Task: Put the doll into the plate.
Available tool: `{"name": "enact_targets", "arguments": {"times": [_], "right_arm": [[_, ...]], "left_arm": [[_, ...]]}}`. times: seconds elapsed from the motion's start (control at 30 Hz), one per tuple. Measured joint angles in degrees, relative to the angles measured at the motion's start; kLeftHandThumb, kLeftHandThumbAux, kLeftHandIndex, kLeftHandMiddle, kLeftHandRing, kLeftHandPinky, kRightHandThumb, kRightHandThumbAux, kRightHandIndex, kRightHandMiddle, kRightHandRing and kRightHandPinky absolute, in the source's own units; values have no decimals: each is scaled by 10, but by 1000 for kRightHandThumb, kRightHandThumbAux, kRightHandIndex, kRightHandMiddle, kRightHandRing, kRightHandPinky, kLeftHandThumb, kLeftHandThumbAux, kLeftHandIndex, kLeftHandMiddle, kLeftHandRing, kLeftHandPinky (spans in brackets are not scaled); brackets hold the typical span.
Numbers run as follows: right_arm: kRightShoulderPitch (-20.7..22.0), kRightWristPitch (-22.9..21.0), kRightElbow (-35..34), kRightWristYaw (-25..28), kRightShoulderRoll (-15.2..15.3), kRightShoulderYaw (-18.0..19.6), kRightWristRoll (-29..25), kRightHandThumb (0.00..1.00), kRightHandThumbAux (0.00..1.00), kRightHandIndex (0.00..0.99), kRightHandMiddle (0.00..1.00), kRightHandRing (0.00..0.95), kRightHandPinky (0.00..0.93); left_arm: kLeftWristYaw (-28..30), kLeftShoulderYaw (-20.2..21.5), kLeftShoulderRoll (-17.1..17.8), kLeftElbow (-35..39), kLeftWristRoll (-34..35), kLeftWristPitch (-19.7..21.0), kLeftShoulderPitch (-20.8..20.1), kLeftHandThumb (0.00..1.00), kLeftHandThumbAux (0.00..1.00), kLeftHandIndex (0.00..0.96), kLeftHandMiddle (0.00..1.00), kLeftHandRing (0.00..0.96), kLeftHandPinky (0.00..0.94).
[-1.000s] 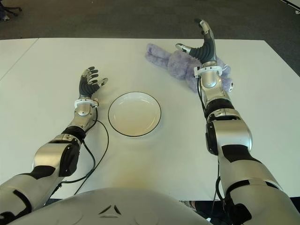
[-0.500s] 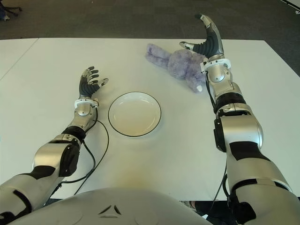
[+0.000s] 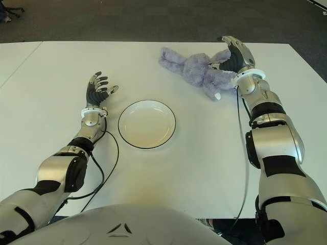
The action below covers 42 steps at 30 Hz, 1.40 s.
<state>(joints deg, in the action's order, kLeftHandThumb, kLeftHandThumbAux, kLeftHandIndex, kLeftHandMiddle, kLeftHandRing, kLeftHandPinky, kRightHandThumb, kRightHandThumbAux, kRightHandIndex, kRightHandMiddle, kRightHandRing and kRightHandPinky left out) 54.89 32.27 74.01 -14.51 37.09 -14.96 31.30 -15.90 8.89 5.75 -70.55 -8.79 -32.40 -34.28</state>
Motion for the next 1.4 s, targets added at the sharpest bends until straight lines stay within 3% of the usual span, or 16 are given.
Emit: {"name": "enact_targets", "arguments": {"times": [0.33,0.8,1.13,1.4], "right_arm": [[-4,-32,12,2,28,-25,14,264,763,156,115,42,0],[-58,-71,25,7,40,-99,67,245,724,234,73,0,0],[-61,-80,23,12,46,-110,66,230,706,276,67,0,0],[-79,-90,22,6,35,-97,49,307,752,308,84,0,0]], "left_arm": [[0,2,-1,0,5,0,0,27,863,142,269,286,297],[0,13,-5,0,5,0,0,8,867,141,272,291,295],[0,13,-10,0,4,0,0,1,861,132,268,287,291],[1,18,-16,0,10,0,0,31,864,131,257,279,294]]}}
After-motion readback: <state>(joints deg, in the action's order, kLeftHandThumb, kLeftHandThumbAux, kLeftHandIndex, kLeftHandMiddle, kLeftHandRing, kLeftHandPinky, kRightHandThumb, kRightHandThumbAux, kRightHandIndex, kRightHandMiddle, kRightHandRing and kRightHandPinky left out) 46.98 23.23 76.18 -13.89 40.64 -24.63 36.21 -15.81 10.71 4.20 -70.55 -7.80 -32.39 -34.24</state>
